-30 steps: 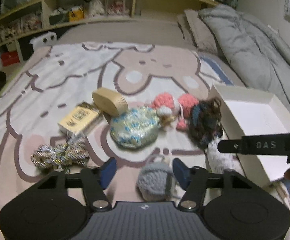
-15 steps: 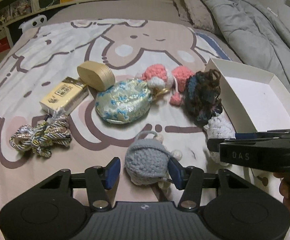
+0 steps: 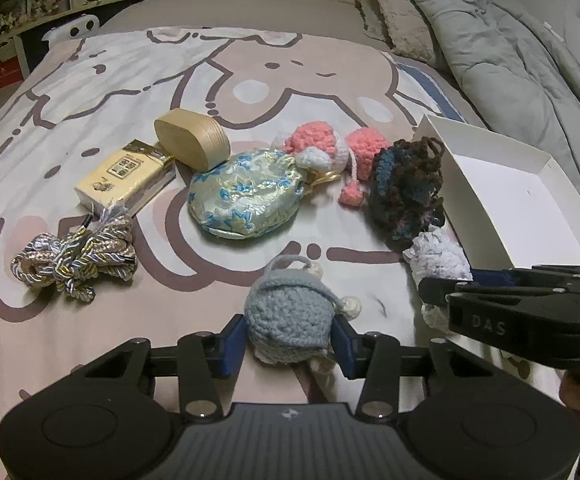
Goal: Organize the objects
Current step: 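Grasp the grey crocheted ball with the left tool while the right tool grasps the white braided knot, then carry both held toys into the white tray and open both tools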
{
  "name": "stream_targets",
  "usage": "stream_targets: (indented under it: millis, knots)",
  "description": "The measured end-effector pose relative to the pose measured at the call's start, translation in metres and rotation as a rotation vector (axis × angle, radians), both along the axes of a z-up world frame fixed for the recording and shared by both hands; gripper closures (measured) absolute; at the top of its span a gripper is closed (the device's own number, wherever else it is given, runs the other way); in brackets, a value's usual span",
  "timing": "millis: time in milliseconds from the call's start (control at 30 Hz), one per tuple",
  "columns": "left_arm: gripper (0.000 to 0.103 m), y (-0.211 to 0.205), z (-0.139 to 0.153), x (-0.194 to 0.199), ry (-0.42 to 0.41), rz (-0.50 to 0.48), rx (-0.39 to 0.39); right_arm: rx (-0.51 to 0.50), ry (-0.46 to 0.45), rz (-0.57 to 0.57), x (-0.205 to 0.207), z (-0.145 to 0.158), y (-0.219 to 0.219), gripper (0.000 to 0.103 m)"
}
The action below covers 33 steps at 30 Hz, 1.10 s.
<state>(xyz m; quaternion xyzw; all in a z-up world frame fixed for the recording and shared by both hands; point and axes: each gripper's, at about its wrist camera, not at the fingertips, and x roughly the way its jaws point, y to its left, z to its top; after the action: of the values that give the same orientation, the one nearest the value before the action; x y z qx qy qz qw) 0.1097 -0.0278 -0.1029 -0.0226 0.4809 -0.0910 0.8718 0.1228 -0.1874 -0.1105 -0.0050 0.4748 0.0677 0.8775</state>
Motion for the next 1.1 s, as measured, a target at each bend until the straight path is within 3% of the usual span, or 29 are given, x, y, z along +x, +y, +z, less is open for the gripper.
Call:
stream_targets:
  millis: [400, 733, 1100]
  knots:
    - [0.056, -0.001, 0.04, -0.008, -0.133, 0.041, -0.042, 0.062, -0.18, 0.037, -0.019, 0.055, -0.007, 0.071]
    - [0.056, -0.024, 0.086, 0.011, -0.271, 0.026, -0.056, 0.107, -0.356, 0.001, -0.002, 0.115, -0.041, 0.071]
    - [0.056, -0.078, 0.121, 0.058, -0.375, -0.017, -0.098, 0.126, -0.384, -0.113, 0.047, 0.116, -0.103, 0.071]
